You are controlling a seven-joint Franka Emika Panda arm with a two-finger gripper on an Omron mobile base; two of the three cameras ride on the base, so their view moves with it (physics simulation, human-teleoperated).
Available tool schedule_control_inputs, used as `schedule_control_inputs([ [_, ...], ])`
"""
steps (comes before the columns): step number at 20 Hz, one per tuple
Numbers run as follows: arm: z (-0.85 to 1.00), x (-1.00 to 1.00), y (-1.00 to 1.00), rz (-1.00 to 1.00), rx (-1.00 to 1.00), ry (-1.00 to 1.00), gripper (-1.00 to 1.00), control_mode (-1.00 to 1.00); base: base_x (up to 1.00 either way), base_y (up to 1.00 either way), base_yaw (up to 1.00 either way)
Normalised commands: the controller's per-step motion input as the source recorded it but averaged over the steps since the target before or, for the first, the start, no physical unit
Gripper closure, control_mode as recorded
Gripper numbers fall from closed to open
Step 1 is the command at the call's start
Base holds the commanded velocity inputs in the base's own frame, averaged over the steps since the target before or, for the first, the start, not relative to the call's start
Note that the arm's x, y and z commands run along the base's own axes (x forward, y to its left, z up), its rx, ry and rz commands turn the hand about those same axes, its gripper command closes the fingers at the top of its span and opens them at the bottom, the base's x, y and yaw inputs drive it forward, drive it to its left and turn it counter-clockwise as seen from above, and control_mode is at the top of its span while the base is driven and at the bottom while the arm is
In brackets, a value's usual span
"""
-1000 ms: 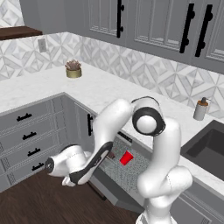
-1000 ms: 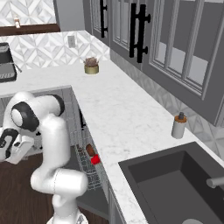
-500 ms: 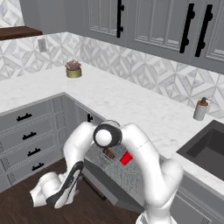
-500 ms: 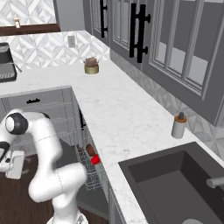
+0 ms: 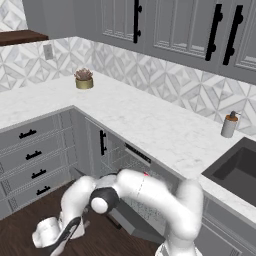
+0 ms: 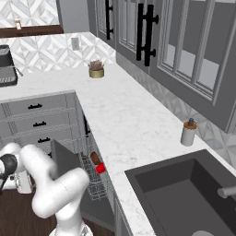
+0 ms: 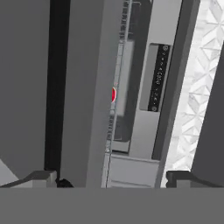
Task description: Pick up the cup and bowl from the counter, place them in the dishwasher, and close the dishwasher door.
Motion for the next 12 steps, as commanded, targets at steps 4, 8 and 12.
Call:
schedule_control_inputs([
  [4, -0.72, 0.76, 0.00, -0.14, -0.17, -0.02, -1.00, -1.00, 0.00, 0.00, 0.00],
  [8, -0.69, 0.67, 0.00, -0.13, -0.14, 0.00, -1.00, -1.00, 0.00, 0.00, 0.00],
  [12, -0.69, 0.68, -0.02, -0.14, -0.15, 0.00, -1.00, -1.00, 0.00, 0.00, 0.00],
])
